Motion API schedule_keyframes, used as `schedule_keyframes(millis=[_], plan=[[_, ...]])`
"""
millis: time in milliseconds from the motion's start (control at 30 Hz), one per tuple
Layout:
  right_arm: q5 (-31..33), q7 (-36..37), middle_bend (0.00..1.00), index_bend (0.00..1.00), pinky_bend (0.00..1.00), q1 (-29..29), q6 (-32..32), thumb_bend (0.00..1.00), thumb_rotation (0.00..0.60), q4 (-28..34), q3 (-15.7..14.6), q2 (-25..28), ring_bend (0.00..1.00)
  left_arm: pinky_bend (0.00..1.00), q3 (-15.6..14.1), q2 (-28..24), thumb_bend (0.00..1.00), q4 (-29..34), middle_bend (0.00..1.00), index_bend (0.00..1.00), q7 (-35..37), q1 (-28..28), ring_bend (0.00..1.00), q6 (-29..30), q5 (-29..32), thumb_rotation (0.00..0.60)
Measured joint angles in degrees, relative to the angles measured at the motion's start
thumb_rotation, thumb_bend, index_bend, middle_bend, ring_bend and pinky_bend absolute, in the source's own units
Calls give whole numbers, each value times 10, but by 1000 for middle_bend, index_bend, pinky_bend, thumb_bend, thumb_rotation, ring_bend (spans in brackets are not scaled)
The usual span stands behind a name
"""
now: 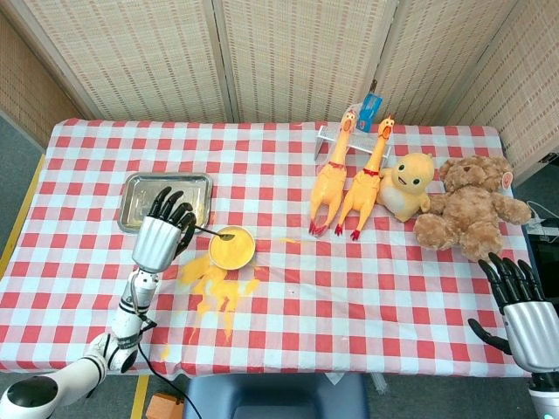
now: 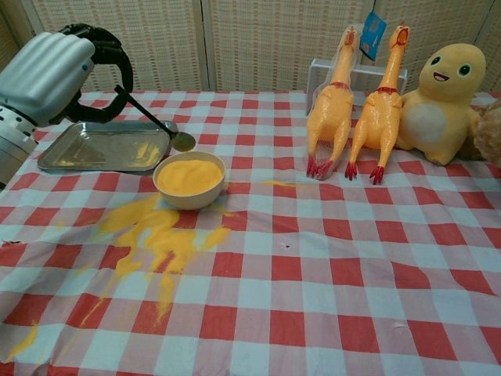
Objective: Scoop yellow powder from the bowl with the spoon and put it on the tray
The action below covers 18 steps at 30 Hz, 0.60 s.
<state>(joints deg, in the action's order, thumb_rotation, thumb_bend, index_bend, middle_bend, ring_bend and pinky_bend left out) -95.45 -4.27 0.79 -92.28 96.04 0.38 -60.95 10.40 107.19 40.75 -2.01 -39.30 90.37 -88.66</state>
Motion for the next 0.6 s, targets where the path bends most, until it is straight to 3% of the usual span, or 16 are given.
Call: schedule_keyframes(millis=[300,600], plan=[[0,-1,0,0,0,4,-6,109,600,0,-1,1,0,165,1,-4,667,-32,422,882,16,8,198,-17,11,600],[24,-10,0,0,0,-1,9,109,600,-5,8,-4,0,170,33,-4,666,-114,430,883,86,-14,205,-79,51,600]])
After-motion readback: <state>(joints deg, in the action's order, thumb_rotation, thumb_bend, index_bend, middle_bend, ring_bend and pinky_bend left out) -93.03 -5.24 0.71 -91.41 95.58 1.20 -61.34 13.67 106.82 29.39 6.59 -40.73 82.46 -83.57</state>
